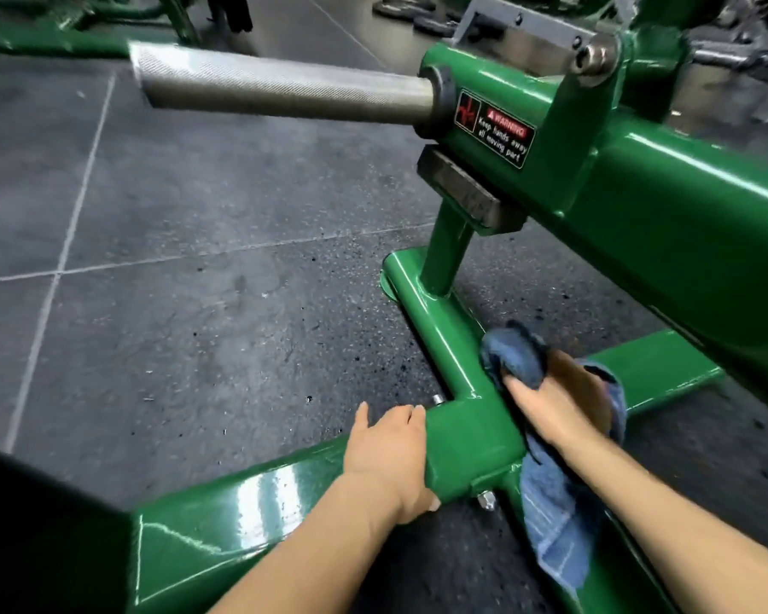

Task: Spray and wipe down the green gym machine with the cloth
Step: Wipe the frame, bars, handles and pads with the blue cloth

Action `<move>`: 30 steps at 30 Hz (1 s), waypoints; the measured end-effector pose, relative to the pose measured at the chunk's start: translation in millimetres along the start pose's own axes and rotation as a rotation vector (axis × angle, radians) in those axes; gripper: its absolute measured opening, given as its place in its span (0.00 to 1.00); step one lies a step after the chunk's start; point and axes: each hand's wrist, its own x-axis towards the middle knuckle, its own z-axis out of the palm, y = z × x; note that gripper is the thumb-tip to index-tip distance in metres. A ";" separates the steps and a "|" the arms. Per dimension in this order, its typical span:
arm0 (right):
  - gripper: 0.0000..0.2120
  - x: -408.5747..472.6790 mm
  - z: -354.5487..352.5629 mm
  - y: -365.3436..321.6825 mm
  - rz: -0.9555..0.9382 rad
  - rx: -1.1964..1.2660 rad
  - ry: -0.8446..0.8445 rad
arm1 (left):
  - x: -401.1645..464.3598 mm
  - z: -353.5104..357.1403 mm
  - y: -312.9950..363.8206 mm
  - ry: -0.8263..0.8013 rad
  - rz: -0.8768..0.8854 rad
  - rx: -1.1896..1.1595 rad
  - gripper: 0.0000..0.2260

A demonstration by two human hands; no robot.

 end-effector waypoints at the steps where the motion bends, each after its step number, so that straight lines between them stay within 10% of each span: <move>1: 0.19 -11.1 -2.7 -9.3 -0.012 0.030 -0.023 | -1.4 0.0 -0.6 0.004 0.012 0.002 0.48; 16: 0.24 -67.3 -3.9 -84.9 -0.580 0.174 -0.371 | -65.2 -2.0 -59.6 0.016 -0.131 0.131 0.60; 30: 0.27 -58.2 1.6 -158.0 -0.411 -0.016 -0.498 | -95.1 7.4 -97.9 -0.088 -0.226 0.171 0.59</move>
